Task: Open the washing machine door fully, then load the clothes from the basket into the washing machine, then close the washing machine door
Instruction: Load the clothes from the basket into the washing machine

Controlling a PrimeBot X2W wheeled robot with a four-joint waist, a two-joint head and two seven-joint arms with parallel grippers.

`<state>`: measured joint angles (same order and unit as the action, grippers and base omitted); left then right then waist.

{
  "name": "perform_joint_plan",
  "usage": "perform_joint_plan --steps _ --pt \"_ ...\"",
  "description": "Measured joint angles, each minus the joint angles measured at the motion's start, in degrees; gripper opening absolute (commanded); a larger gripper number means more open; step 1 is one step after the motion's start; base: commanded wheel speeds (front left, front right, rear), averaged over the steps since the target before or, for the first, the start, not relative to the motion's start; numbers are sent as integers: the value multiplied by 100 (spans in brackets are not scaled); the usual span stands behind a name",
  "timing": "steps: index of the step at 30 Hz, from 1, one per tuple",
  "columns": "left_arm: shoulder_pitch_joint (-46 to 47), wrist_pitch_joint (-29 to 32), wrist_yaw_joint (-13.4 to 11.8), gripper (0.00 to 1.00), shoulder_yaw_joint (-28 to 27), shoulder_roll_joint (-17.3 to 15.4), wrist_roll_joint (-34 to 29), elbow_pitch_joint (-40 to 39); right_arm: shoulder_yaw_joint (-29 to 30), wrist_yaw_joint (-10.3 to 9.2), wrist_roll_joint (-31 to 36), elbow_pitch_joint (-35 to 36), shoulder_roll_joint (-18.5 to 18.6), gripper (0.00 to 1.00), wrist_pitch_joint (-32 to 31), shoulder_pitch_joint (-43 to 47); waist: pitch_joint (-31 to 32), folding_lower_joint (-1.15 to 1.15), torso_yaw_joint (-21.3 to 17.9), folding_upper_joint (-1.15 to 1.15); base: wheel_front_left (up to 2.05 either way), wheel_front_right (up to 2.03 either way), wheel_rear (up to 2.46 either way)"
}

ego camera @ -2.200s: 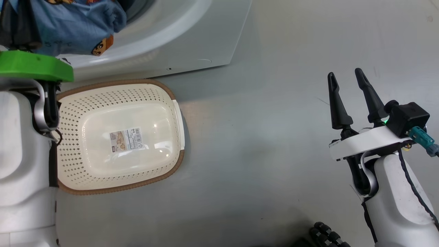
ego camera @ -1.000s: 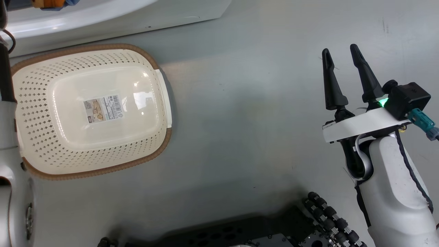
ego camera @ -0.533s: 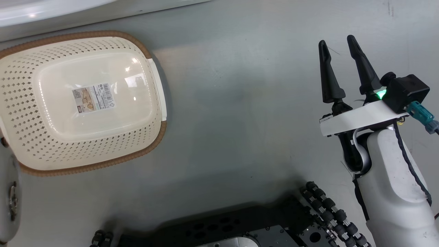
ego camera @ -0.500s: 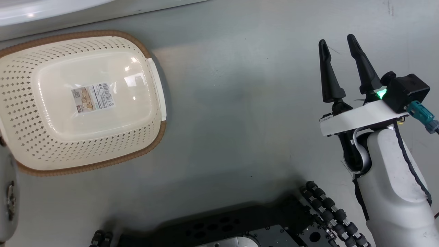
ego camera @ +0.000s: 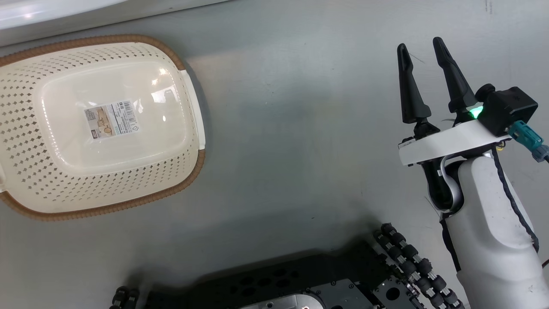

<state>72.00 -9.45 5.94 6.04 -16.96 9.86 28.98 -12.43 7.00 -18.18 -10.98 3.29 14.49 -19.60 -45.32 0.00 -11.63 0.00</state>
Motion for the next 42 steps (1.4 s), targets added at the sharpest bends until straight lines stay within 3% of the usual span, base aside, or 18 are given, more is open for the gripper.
perform_joint_plan --steps 12,17,30,42 --pt "27 -202 -118 0 -21 116 36 694 3 0 -40 -51 -8 100 0 -16 25 0 0 0 0 0 0" --pt "24 -85 -119 100 -53 192 216 1045 38 0 -40 -59 -11 100 0 -30 56 0 13 0 0 0 0" --pt "36 342 -152 100 -182 341 386 1666 56 0 -41 -99 -18 100 0 -61 179 0 86 0 0 0 0" --pt "64 334 -151 100 0 470 334 1866 56 0 -45 -144 -20 100 0 -98 271 0 104 0 0 0 0"
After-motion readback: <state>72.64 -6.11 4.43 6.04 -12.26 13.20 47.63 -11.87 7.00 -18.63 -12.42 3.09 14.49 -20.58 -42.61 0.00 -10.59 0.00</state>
